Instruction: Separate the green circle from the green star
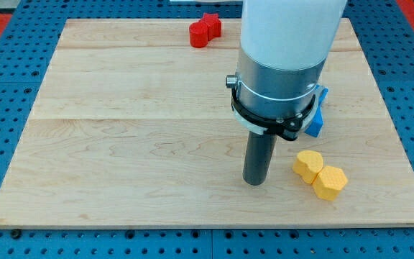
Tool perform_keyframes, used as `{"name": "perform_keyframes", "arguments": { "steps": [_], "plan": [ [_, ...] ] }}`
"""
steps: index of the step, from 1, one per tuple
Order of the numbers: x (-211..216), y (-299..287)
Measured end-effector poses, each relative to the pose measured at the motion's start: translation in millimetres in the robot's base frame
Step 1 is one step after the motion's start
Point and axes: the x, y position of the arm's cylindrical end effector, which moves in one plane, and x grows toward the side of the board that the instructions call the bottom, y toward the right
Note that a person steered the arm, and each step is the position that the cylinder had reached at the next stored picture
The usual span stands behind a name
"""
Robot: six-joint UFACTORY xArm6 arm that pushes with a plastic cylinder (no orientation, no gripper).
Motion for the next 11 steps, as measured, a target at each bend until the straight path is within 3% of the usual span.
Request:
{"name": "perform_keyframes", "arguments": {
  "steps": [2,4,5,6,7,8,10,11],
  "plan": [
    [38.2,-6.7],
    [63.7,52.1],
    [63.4,158.7],
    [33.6,244.5],
    [-38.4,283.4],
    [-98.3,283.8],
    [-322.7,281.5],
    [-363.3,269.3]
  ]
}}
